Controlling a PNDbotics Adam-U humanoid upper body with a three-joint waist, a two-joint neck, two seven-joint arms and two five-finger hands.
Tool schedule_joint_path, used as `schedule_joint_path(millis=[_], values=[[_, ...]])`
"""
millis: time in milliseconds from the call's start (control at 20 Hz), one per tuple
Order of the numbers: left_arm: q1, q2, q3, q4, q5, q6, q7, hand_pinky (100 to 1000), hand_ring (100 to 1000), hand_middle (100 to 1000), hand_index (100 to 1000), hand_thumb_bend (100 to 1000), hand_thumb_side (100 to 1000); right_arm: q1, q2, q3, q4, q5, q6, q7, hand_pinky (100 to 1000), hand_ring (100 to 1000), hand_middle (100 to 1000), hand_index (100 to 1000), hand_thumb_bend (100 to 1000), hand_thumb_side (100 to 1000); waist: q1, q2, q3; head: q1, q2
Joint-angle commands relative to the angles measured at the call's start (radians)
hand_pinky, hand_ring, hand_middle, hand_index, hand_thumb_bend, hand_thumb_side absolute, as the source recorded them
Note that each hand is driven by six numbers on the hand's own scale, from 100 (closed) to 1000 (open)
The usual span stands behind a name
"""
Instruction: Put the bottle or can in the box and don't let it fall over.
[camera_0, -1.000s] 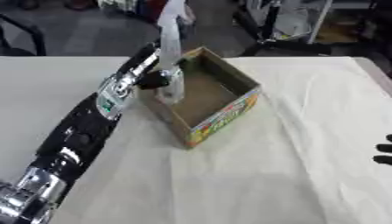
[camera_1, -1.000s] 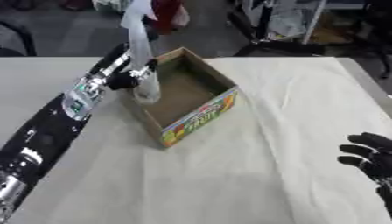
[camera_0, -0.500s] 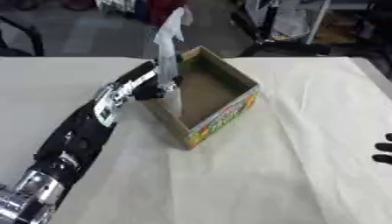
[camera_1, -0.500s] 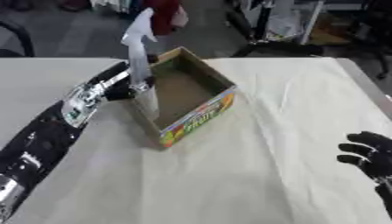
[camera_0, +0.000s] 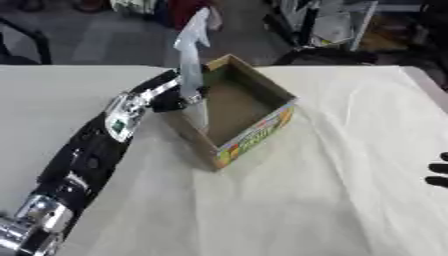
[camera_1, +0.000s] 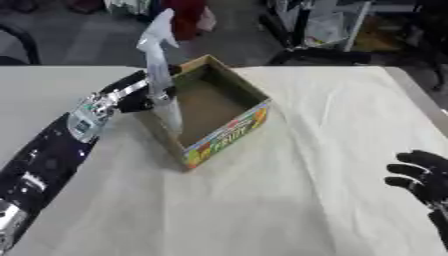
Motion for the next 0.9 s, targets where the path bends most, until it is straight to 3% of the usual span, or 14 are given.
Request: schedule_joint_path(millis=[50, 200, 350, 650, 900], values=[[-0.016, 0.017, 0.007, -0.02, 0.007, 0.002, -0.004, 904, 1000, 987, 1000, 115, 1000, -0.009, -0.017, -0.005, -0.009, 0.002, -0.001, -0.001, 756, 794, 784, 836, 100, 470, -0.001, -0.017, 0.0, -0.004, -0.011], [-0.017, 0.018, 0.006, -0.022, 0.008, 0.001, -0.006, 900, 1000, 983, 1000, 114, 1000, -0.009, -0.017, -0.005, -0.009, 0.003, -0.001, -0.001, 756, 794, 784, 836, 100, 470, -0.001, -0.017, 0.0, -0.005, -0.012], [-0.019, 0.024, 0.009, -0.032, 0.022, 0.004, 0.003, 892, 1000, 979, 1000, 171, 1000, -0.009, -0.017, -0.005, -0.009, 0.002, -0.001, -0.001, 756, 794, 783, 835, 100, 470, -0.002, -0.018, -0.002, -0.005, -0.012], [-0.063, 0.054, 0.025, -0.144, 0.103, 0.012, 0.075, 874, 1000, 976, 1000, 266, 1000, -0.007, -0.017, -0.004, -0.008, 0.003, -0.001, 0.0, 757, 794, 783, 835, 100, 470, -0.001, -0.021, -0.003, -0.005, -0.009], [-0.068, 0.068, 0.01, -0.22, 0.178, 0.042, 0.109, 873, 1000, 977, 1000, 274, 1000, -0.007, -0.018, -0.004, -0.008, 0.002, 0.0, 0.0, 757, 794, 783, 835, 100, 470, -0.002, -0.023, -0.002, -0.006, -0.01]])
